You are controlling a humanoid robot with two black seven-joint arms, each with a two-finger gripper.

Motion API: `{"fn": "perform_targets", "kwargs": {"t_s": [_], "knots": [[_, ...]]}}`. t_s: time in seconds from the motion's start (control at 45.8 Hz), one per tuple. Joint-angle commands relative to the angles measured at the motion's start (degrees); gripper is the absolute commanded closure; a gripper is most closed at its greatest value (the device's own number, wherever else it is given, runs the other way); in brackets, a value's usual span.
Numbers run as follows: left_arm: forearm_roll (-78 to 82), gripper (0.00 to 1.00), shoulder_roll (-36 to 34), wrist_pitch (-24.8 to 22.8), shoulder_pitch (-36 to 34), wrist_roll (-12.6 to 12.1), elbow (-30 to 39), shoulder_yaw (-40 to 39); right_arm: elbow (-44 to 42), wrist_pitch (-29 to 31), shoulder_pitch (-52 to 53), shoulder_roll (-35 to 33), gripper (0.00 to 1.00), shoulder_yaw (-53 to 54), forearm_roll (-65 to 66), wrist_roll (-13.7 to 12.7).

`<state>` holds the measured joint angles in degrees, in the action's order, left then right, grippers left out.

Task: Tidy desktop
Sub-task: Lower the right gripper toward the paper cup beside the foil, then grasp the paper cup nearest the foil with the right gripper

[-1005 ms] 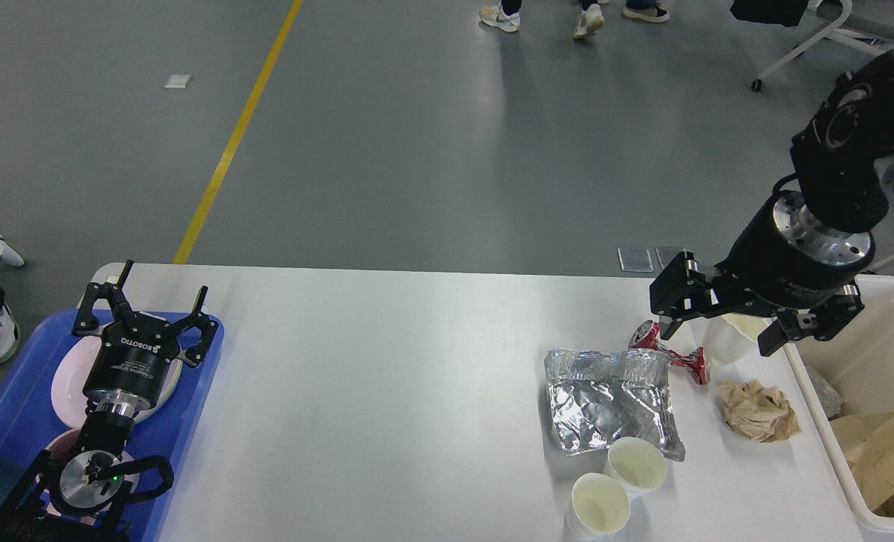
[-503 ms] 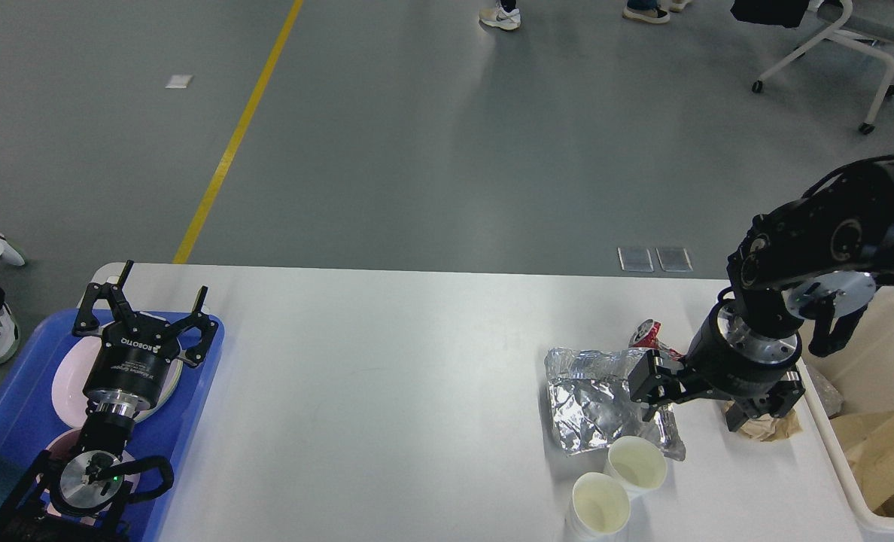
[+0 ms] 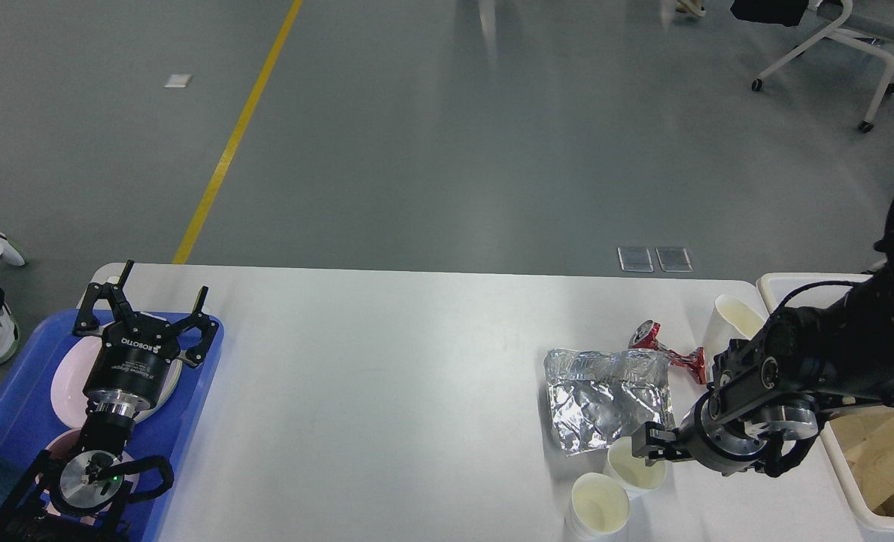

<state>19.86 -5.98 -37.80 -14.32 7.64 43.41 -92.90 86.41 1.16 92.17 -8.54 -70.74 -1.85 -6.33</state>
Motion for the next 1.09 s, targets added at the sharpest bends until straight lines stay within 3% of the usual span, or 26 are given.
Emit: {"fn": "perform_targets", "kwargs": {"t_s": [0.0, 0.153, 0.197, 0.24, 0.35, 0.415, 0.459, 0.896, 1.071], "knots": [[0.0, 0.04, 0.0, 0.0, 0.0, 0.0, 0.0, 0.0, -4.5, -0.2, -4.1, 0.0, 0.02, 1.0, -0.8, 0.0], [0.0, 0.04, 0.0, 0.0, 0.0, 0.0, 0.0, 0.0, -5.2, -0.2, -6.1, 0.1, 0.04, 1.9, -0.8, -0.1], [0.0, 0.04, 0.0, 0.0, 0.0, 0.0, 0.0, 0.0, -5.2, -0.2, -6.5, 0.0, 0.09, 2.3, -1.0, -0.1], [0.0, 0.04, 0.0, 0.0, 0.0, 0.0, 0.0, 0.0, -5.2, -0.2, -6.6, 0.0, 0.21, 2.5, -1.7, -0.1], [0.0, 0.04, 0.0, 0.0, 0.0, 0.0, 0.0, 0.0, -5.2, -0.1, -6.6, -0.1, 0.71, 2.6, -6.3, -0.1], [0.0, 0.04, 0.0, 0.0, 0.0, 0.0, 0.0, 0.0, -5.2, -0.2, -6.5, -0.2, 0.91, 2.6, -10.4, -0.2], [0.0, 0.04, 0.0, 0.0, 0.0, 0.0, 0.0, 0.0, -5.3, -0.3, -6.6, -0.2, 0.99, 2.5, -13.1, -0.2], [0.0, 0.04, 0.0, 0.0, 0.0, 0.0, 0.0, 0.0, -5.2, -1.9, -6.3, -0.6, 1.0, 2.4, -16.3, -0.3], [0.0, 0.04, 0.0, 0.0, 0.0, 0.0, 0.0, 0.0, -4.8, 4.0, -4.5, -2.1, 1.0, 2.1, -16.2, -0.3]]}}
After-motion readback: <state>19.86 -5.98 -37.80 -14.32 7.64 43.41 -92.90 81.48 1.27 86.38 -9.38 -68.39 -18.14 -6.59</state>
